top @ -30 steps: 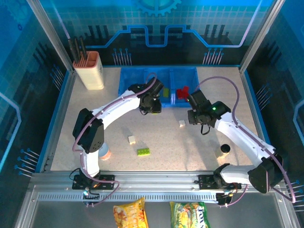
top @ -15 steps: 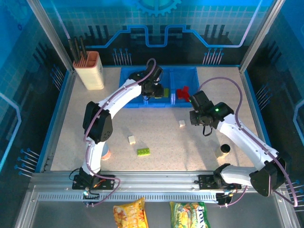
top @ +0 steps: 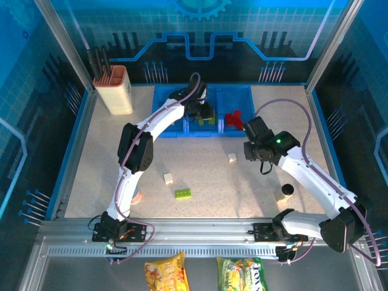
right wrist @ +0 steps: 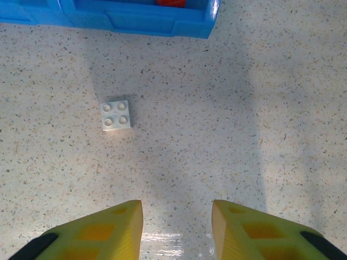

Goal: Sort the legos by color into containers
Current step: Place the lego in the container.

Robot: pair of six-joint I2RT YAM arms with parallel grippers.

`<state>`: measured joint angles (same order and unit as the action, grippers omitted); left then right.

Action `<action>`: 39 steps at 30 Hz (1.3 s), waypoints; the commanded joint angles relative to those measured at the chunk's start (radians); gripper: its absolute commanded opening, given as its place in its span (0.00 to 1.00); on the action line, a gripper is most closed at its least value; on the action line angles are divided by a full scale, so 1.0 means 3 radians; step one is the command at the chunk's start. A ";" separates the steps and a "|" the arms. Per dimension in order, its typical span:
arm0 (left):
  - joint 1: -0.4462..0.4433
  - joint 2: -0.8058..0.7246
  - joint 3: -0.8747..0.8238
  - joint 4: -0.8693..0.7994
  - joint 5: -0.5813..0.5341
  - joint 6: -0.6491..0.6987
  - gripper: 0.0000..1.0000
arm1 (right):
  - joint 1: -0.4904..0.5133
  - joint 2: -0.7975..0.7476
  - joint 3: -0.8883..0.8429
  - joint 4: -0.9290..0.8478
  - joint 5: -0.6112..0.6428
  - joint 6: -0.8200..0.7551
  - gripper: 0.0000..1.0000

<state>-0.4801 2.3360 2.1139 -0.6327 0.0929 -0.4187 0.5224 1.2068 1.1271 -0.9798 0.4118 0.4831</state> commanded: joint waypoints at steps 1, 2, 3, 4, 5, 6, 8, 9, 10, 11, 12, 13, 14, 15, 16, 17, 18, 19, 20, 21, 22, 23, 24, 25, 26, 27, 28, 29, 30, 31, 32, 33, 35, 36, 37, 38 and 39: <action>0.0039 0.0186 0.0231 -0.0007 0.0115 0.0091 0.36 | -0.0045 -0.0055 -0.0029 -0.0083 0.0041 0.0072 0.39; 0.0045 0.0229 0.0263 -0.0024 0.0125 0.0090 0.36 | -0.0045 -0.0055 -0.0029 -0.0083 0.0039 0.0072 0.39; 0.0055 0.0264 0.0284 -0.0031 0.0136 0.0087 0.36 | -0.0048 -0.0055 -0.0029 -0.0083 0.0039 0.0072 0.39; 0.0071 0.0298 0.0303 -0.0023 0.0170 0.0085 0.36 | -0.0045 -0.0050 -0.0029 -0.0083 0.0039 0.0069 0.39; 0.0081 0.0326 0.0315 -0.0020 0.0209 0.0091 0.36 | -0.0046 -0.0050 -0.0029 -0.0083 0.0039 0.0067 0.39; 0.0091 0.0351 0.0326 -0.0024 0.0216 0.0091 0.36 | -0.0046 -0.0045 -0.0024 -0.0092 0.0035 0.0067 0.39; 0.0112 0.0405 0.0366 -0.0068 0.0212 0.0090 0.36 | -0.0044 -0.0056 -0.0028 -0.0093 0.0038 0.0072 0.39; 0.0124 0.0433 0.0410 -0.0110 0.0191 0.0088 0.36 | -0.0045 -0.0060 -0.0034 -0.0089 0.0038 0.0072 0.39; 0.0129 0.0466 0.0452 -0.0172 0.0156 0.0094 0.36 | -0.0047 -0.0062 -0.0034 -0.0091 0.0037 0.0072 0.39; 0.0133 0.0492 0.0489 -0.0220 0.0132 0.0099 0.36 | -0.0046 -0.0056 -0.0039 -0.0089 0.0039 0.0072 0.39; 0.0133 0.0518 0.0530 -0.0279 0.0092 0.0107 0.36 | -0.0045 -0.0055 -0.0040 -0.0088 0.0037 0.0073 0.39; 0.0133 0.0536 0.0559 -0.0329 0.0060 0.0108 0.36 | -0.0045 -0.0050 -0.0040 -0.0083 0.0036 0.0072 0.39; 0.0133 0.0543 0.0572 -0.0351 0.0036 0.0116 0.36 | -0.0045 -0.0050 -0.0039 -0.0086 0.0032 0.0072 0.39; 0.0133 0.0543 0.0579 -0.0373 0.0005 0.0117 0.36 | -0.0046 -0.0045 -0.0034 -0.0083 0.0029 0.0074 0.39; 0.0133 0.0543 0.0577 -0.0394 -0.0032 0.0115 0.37 | -0.0044 -0.0045 -0.0032 -0.0078 0.0029 0.0072 0.39; 0.0133 0.0538 0.0581 -0.0413 -0.0073 0.0118 0.37 | -0.0048 -0.0048 -0.0029 -0.0079 0.0027 0.0072 0.39; 0.0133 0.0528 0.0582 -0.0434 -0.0119 0.0111 0.38 | -0.0045 -0.0045 -0.0028 -0.0078 0.0028 0.0072 0.39; 0.0133 0.0517 0.0583 -0.0448 -0.0164 0.0110 0.39 | -0.0048 -0.0051 -0.0024 -0.0078 0.0025 0.0072 0.39; 0.0133 0.0503 0.0580 -0.0452 -0.0193 0.0108 0.40 | -0.0044 -0.0049 -0.0025 -0.0078 0.0028 0.0072 0.39; 0.0133 0.0491 0.0582 -0.0453 -0.0212 0.0107 0.41 | -0.0044 -0.0051 -0.0027 -0.0078 0.0026 0.0072 0.39; 0.0133 0.0477 0.0580 -0.0449 -0.0221 0.0108 0.42 | -0.0044 -0.0050 -0.0024 -0.0080 0.0028 0.0072 0.39; 0.0133 0.0463 0.0582 -0.0446 -0.0218 0.0109 0.44 | -0.0046 -0.0050 -0.0022 -0.0083 0.0028 0.0072 0.39; 0.0133 0.0451 0.0587 -0.0438 -0.0209 0.0117 0.45 | -0.0043 -0.0055 -0.0024 -0.0083 0.0023 0.0072 0.39; 0.0133 0.0436 0.0592 -0.0441 -0.0204 0.0114 0.46 | -0.0044 -0.0059 -0.0029 -0.0083 0.0023 0.0075 0.39; 0.0132 0.0427 0.0595 -0.0435 -0.0198 0.0117 0.47 | -0.0046 -0.0064 -0.0029 -0.0083 0.0023 0.0077 0.39; 0.0132 0.0413 0.0596 -0.0432 -0.0197 0.0117 0.47 | -0.0047 -0.0070 -0.0027 -0.0083 0.0023 0.0077 0.39; 0.0124 0.0398 0.0598 -0.0434 -0.0197 0.0119 0.47 | -0.0044 -0.0075 -0.0029 -0.0081 0.0023 0.0078 0.39; 0.0126 0.0383 0.0598 -0.0432 -0.0197 0.0122 0.47 | -0.0044 -0.0080 -0.0029 -0.0083 0.0023 0.0081 0.39; 0.0124 0.0366 0.0598 -0.0433 -0.0193 0.0122 0.47 | -0.0045 -0.0085 -0.0024 -0.0091 0.0023 0.0080 0.39; 0.0121 0.0352 0.0598 -0.0433 -0.0192 0.0122 0.47 | -0.0044 -0.0089 -0.0019 -0.0088 0.0019 0.0078 0.39; 0.0120 0.0333 0.0597 -0.0437 -0.0192 0.0124 0.47 | -0.0044 -0.0091 -0.0014 -0.0088 0.0018 0.0077 0.39; 0.0113 0.0310 0.0598 -0.0442 -0.0187 0.0127 0.46 | -0.0044 -0.0096 -0.0010 -0.0088 0.0018 0.0077 0.39; 0.0102 0.0261 0.0591 -0.0456 -0.0182 0.0136 0.46 | -0.0046 -0.0091 -0.0004 -0.0084 0.0008 0.0077 0.39; 0.0088 0.0231 0.0585 -0.0459 -0.0182 0.0147 0.46 | -0.0044 -0.0091 0.0003 -0.0078 0.0002 0.0072 0.39; 0.0080 0.0203 0.0576 -0.0463 -0.0182 0.0150 0.46 | -0.0046 -0.0086 0.0000 -0.0073 -0.0005 0.0072 0.39; 0.0070 0.0171 0.0572 -0.0478 -0.0179 0.0155 0.46 | -0.0045 -0.0079 -0.0003 -0.0068 -0.0015 0.0067 0.39; 0.0057 0.0134 0.0563 -0.0487 -0.0172 0.0163 0.46 | -0.0045 -0.0071 -0.0004 -0.0055 -0.0021 0.0064 0.39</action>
<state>-0.4557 2.4691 2.2601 -0.7433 0.0555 -0.3985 0.5220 1.1976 1.1263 -0.9794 0.4107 0.4908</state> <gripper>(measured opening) 0.457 0.387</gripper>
